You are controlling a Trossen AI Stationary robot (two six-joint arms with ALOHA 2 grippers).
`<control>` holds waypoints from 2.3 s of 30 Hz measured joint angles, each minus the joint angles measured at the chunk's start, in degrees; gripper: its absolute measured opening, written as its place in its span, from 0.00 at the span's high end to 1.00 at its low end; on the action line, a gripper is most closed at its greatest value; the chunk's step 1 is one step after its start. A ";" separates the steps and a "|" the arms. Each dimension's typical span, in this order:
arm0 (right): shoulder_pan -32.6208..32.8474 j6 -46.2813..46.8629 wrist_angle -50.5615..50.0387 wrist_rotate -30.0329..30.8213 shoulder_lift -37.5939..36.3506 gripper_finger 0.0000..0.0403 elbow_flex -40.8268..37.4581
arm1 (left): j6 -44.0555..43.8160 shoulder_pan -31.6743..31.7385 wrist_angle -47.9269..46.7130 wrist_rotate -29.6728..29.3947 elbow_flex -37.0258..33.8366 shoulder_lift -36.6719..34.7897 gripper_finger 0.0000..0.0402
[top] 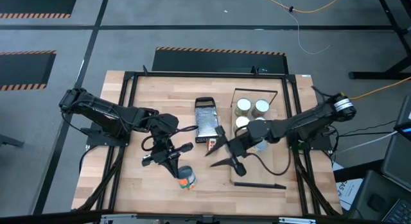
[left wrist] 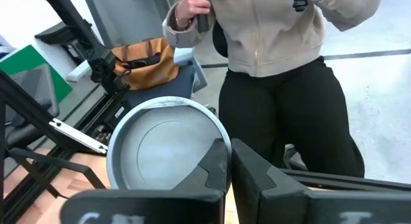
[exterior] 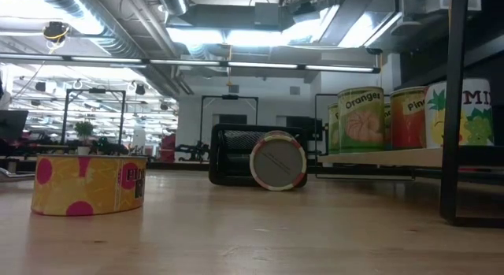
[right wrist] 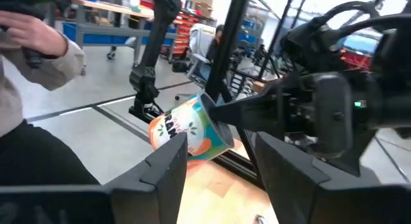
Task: Pick and place cans onto a shelf
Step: Put the small canned oranges on the shelf
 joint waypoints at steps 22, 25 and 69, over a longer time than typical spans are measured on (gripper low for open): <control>-1.78 -0.33 6.04 -6.28 9.92 0.53 1.84 | -9.34 -0.60 -2.70 -9.22 0.09 3.52 0.99; -1.53 -0.12 1.31 -6.30 9.18 0.53 1.86 | -9.44 -1.09 -2.87 -10.23 0.04 7.08 0.99; 3.89 7.27 -22.99 -11.02 8.87 0.53 1.86 | -19.79 -1.40 -2.00 -32.97 0.02 20.97 0.84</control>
